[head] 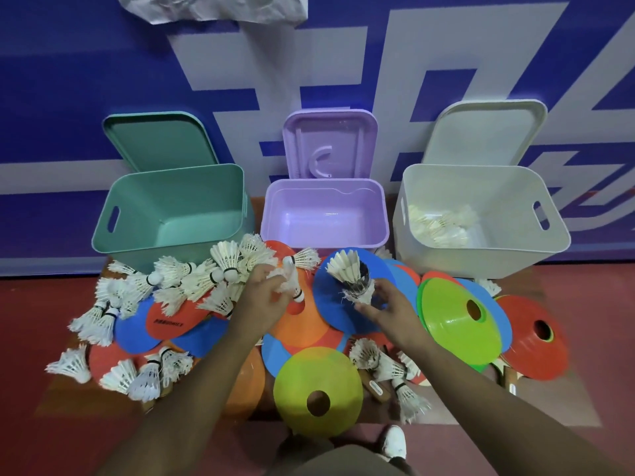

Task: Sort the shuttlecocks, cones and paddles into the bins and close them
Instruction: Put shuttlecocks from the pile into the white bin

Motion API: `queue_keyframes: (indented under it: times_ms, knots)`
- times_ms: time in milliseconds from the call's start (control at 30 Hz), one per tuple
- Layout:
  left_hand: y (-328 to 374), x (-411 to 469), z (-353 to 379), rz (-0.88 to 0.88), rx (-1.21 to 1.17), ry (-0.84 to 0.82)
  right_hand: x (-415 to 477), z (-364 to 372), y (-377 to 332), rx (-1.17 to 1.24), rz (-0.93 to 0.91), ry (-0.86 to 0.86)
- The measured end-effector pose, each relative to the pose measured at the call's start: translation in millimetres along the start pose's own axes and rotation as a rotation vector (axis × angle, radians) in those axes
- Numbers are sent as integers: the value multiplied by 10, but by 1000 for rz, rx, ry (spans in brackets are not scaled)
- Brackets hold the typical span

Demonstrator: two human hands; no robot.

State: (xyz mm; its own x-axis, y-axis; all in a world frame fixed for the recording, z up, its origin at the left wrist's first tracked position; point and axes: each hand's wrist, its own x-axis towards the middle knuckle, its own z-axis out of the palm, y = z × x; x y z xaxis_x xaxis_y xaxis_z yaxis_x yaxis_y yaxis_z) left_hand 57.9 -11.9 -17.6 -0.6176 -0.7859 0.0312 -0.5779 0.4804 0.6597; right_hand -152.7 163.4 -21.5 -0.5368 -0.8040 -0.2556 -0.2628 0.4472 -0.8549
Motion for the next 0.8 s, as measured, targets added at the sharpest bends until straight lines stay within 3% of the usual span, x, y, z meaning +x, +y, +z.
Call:
queue_keyframes:
  times_ms: [100, 200, 500, 633, 800]
  knots:
    - [289, 118, -272, -96, -261, 150, 44, -68, -109, -16, -43, -17]
    - [605, 226, -368, -167, -545, 165, 92, -192, -231, -37, -114, -31]
    - [1307, 340, 128, 101, -319, -140, 102, -856, -393, -151, -242, 14]
    - [1784, 478, 277, 31, -521, -219, 65, -1141, -318, -8, -212, 8]
    - [2317, 762, 597, 93, -880, -345, 44, -1485, -354, 288, -238, 51]
